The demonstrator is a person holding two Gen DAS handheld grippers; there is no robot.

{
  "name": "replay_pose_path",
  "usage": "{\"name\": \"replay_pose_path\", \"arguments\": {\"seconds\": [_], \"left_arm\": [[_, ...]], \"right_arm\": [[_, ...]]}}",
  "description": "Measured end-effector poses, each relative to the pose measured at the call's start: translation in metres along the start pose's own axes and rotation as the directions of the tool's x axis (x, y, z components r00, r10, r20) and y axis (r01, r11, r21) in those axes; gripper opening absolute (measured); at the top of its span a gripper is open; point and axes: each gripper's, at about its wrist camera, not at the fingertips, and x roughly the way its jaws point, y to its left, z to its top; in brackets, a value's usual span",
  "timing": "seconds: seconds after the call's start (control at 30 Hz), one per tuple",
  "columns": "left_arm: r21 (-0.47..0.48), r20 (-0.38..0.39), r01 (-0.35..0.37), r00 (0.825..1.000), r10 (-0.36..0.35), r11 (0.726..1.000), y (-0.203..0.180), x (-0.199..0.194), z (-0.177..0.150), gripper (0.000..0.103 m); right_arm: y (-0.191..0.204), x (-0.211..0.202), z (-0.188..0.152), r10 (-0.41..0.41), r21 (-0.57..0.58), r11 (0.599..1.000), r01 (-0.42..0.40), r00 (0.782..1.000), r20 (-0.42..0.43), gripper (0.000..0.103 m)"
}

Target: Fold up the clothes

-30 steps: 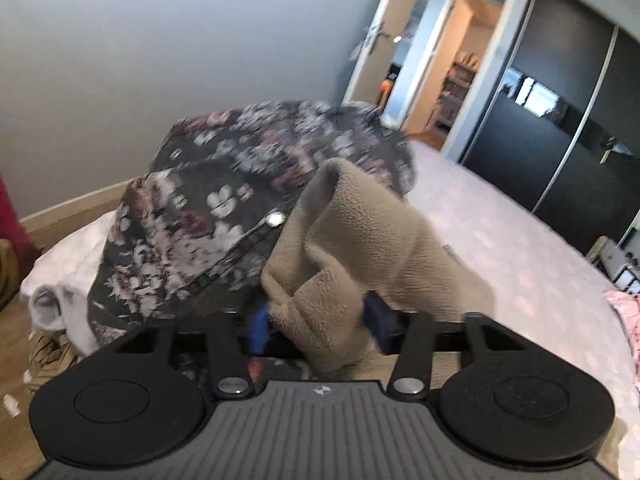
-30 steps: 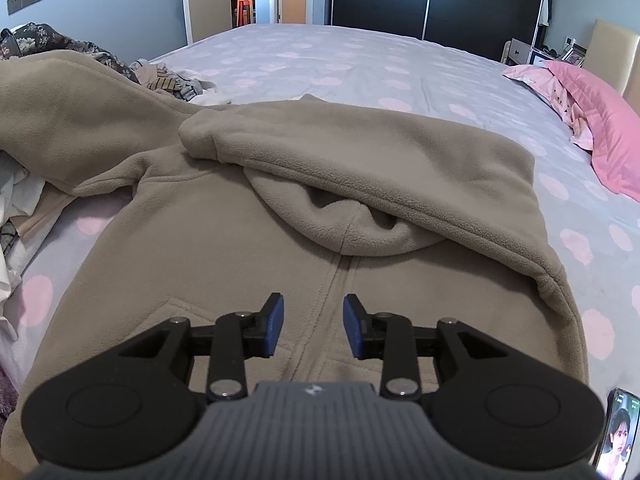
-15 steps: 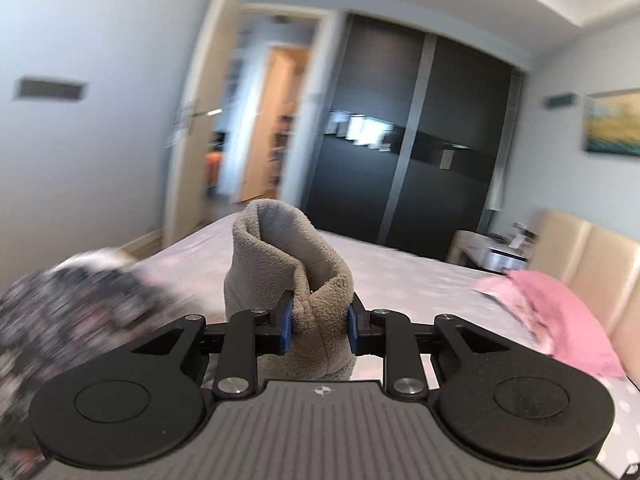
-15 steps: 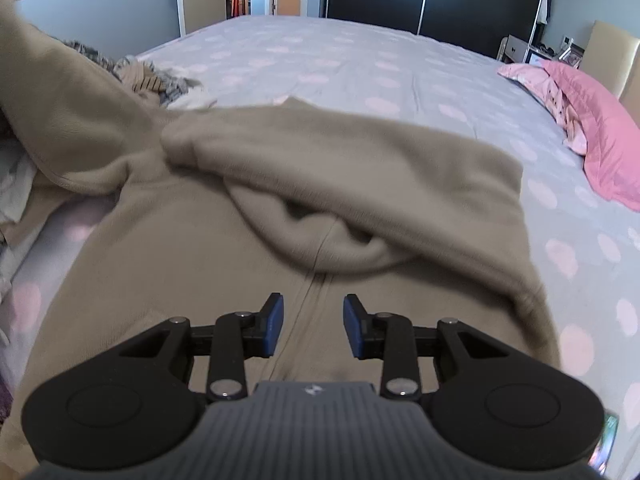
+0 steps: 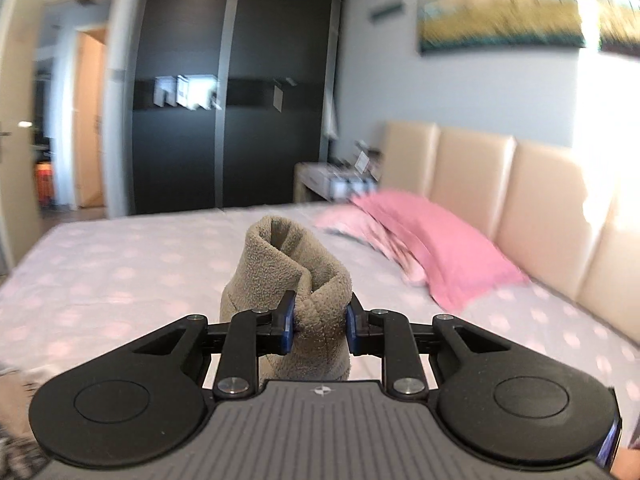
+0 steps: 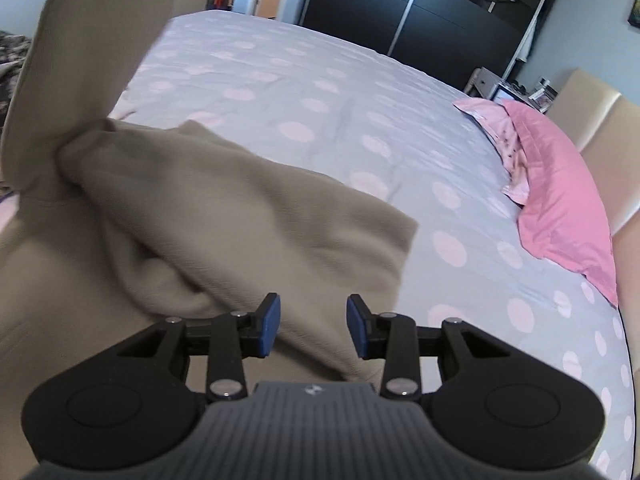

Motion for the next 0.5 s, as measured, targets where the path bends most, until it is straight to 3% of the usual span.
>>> {"name": "replay_pose_path", "arguments": {"seconds": [0.13, 0.27, 0.37, 0.5], "left_arm": [[0.000, -0.110, 0.077, 0.991, -0.076, 0.997, -0.028, 0.065, -0.023, 0.021], [0.007, -0.222, 0.123, 0.968, -0.118, 0.992, -0.044, 0.116, -0.057, 0.021], [0.016, -0.300, 0.140, 0.945, -0.128, 0.990, -0.049, 0.142, -0.089, 0.021], [-0.011, -0.402, 0.193, 0.898, -0.181, 0.981, -0.060, 0.170, -0.117, 0.022]], "right_arm": [[-0.027, 0.027, -0.005, 0.013, 0.106, 0.994, -0.008, 0.999, -0.041, 0.040], [-0.046, 0.052, -0.010, 0.002, 0.158, 0.987, 0.014, 0.995, -0.101, 0.039], [-0.060, 0.069, -0.012, -0.014, 0.202, 0.979, 0.042, 0.990, -0.137, 0.039], [-0.072, 0.081, -0.012, 0.045, 0.296, 0.955, 0.003, 0.987, -0.155, 0.039]]}}
